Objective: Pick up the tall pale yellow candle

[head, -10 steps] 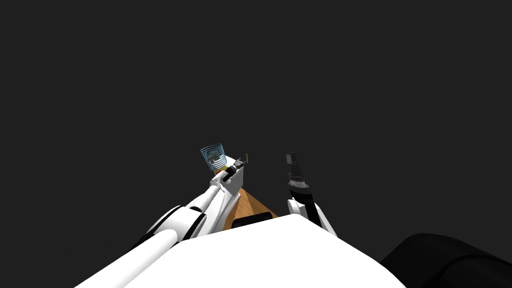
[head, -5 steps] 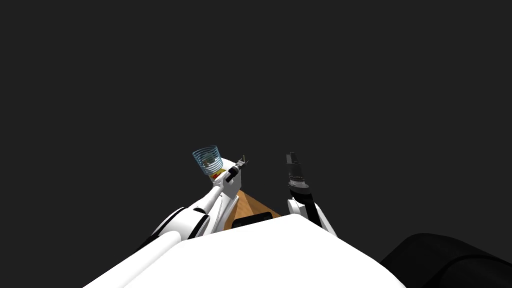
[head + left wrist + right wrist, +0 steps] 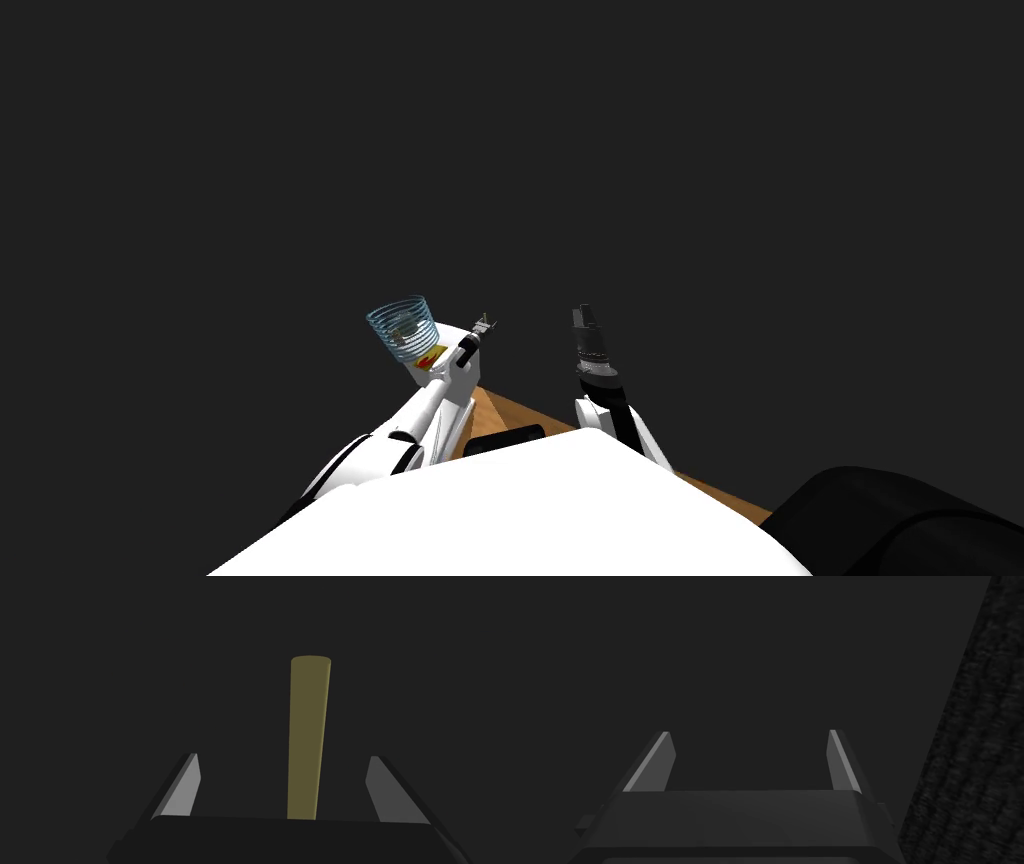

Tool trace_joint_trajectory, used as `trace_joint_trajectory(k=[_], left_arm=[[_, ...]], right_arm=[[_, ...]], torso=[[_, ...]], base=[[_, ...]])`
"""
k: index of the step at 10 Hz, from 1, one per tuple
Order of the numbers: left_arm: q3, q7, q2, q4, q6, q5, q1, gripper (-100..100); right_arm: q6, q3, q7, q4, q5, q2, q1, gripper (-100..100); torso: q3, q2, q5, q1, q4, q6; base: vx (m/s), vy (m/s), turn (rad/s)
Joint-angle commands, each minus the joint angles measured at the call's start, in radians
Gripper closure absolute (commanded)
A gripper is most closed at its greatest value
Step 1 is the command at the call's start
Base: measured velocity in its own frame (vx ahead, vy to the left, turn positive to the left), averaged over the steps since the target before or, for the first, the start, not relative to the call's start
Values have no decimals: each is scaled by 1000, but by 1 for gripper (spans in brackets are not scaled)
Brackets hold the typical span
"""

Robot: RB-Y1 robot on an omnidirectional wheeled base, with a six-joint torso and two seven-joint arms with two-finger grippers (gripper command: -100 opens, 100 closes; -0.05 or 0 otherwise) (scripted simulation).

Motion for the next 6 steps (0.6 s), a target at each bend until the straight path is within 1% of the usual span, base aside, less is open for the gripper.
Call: trace_joint_trajectory(k=[1,2,3,4,5,6], left_arm=[[10,7,-12,-31,24,-21,14,-100],[32,15,-37,-70,62,-61,43,-100],[32,15,-37,-75,62,-61,43,-100],[55,22,-62,-115,99,-100,73,-100],[55,22,-62,-120,99,-100,73,-100],[78,30,-86,-162,137,-140,102,-100]], right_arm=[[0,0,0,0,0,0,0,0],[0,0,0,0,0,0,0,0],[0,0,0,0,0,0,0,0],[0,0,0,0,0,0,0,0],[0,0,0,0,0,0,0,0],[0,0,0,0,0,0,0,0]], torso=[[0,0,0,0,0,0],[0,-1,0,-1,0,-1],[0,-1,0,-2,0,0],[-1,-2,-1,-2,1,0],[-1,-4,0,-2,1,2],[-2,-5,-1,-2,1,1]], base=[[0,79,-135],[0,77,-231],[2,76,-140],[10,88,-267],[-1,89,-126],[-5,112,-254]])
